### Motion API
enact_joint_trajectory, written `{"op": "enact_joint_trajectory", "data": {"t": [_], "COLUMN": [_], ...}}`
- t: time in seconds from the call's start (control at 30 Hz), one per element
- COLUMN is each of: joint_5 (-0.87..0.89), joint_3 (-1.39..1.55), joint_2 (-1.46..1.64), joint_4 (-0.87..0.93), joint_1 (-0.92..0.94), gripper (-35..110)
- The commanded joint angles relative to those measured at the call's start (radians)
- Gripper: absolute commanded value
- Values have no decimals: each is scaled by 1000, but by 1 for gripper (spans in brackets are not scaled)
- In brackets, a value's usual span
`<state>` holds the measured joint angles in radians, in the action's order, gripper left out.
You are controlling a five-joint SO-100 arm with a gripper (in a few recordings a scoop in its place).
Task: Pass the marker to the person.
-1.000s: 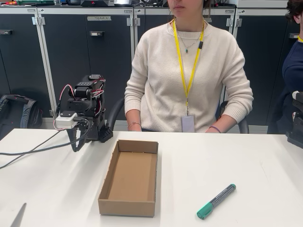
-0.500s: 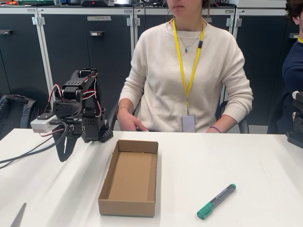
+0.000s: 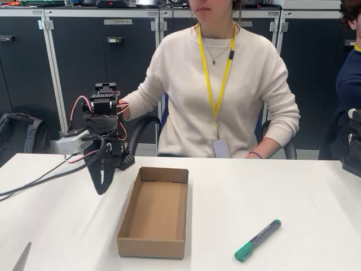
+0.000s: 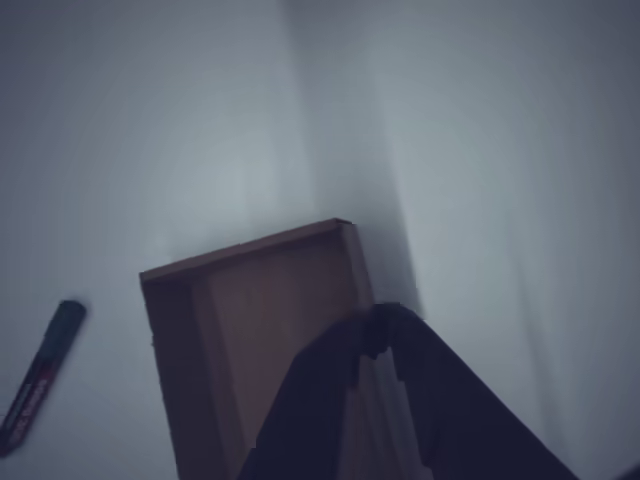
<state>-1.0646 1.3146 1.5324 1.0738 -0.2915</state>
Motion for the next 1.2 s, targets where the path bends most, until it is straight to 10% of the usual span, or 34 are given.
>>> {"op": "enact_joint_trajectory", "data": {"t": [0.0,1.17], "joint_5": [48,282], "joint_3": [-107,-795], "joint_2": [-26,-710], "joint_4": [-55,-18], "joint_1": [-81,-351], "gripper": [-5,-5]}}
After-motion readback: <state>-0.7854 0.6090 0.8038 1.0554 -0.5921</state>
